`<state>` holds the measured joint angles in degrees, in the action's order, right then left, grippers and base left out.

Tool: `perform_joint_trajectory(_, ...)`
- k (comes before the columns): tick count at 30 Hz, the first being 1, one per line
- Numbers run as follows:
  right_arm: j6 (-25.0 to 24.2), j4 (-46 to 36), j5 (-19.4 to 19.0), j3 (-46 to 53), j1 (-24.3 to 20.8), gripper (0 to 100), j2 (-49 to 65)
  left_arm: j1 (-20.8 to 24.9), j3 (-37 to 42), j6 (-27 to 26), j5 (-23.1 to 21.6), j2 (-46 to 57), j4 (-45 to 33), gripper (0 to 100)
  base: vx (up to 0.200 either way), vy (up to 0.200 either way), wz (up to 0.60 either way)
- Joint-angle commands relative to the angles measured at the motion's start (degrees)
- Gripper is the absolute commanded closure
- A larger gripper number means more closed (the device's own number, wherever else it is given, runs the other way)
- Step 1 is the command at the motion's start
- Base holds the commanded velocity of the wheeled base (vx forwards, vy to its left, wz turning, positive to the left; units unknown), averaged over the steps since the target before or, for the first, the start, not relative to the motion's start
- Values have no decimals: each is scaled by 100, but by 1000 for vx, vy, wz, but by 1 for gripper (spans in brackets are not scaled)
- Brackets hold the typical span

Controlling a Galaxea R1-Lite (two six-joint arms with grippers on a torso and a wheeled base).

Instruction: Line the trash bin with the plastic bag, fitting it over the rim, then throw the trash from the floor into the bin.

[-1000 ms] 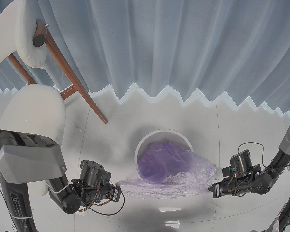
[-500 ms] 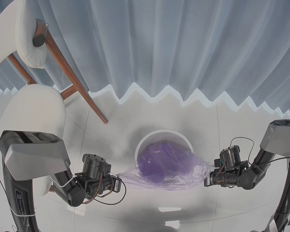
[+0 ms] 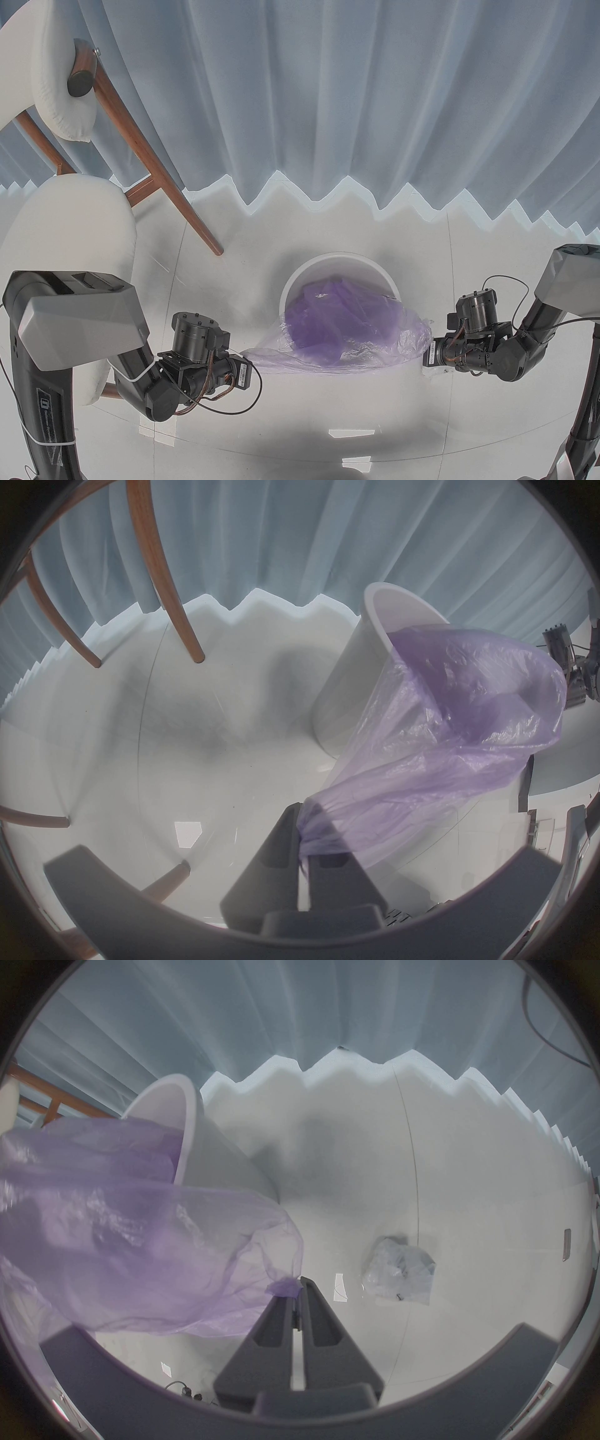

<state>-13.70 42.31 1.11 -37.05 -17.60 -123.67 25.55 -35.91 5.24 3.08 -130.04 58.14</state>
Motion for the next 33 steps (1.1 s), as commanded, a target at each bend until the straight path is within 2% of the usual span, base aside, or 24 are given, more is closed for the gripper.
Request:
perform_joint_trajectory(1, 25, 128, 3, -13, 3, 100, -60, 2, 23, -14, 17, -22, 5, 100, 0, 0, 0)
perform_joint_trajectory(6, 25, 198, 3, 40, -6, 100, -166, 29, 67, 12, 26, 13, -4, 100, 0, 0, 0)
perform_joint_trajectory(7, 17, 198, 3, 66, -6, 100, -166, 38, 120, 12, 26, 22, -4, 0, 0, 0, 0)
perform_joint_trajectory(8, 8, 198, 12, 75, -6, 100, -157, 38, 128, 12, 26, 22, -4, 0, 0, 0, 0)
perform_joint_trajectory(9, 8, 207, 3, 136, -6, 0, -148, 46, 225, 21, 26, 49, 13, 0, 0, 0, 0)
perform_joint_trajectory(14, -10, 778, -5, 549, -41, 0, 107, 46, 524, 144, 17, 637, 22, 0, 0, 0, 0)
perform_joint_trajectory(18, 96, 1209, -32, 1455, -41, 0, 493, 196, 1333, 126, 8, 1332, 22, 0, 0, 0, 0)
perform_joint_trajectory(22, 175, 1640, -41, 2044, 11, 0, 783, 266, 1790, 65, -36, 1842, 22, 0, 0, 0, 0)
perform_joint_trajectory(28, 307, 2589, -41, 2079, 64, 0, 801, 583, 1640, -199, -177, 1938, 84, 0, 0, 0, 0)
perform_joint_trajectory(33, 614, 2738, -129, 1754, 64, 0, 766, 750, 1078, -234, -177, 1639, 75, 0, 0, 0, 0)
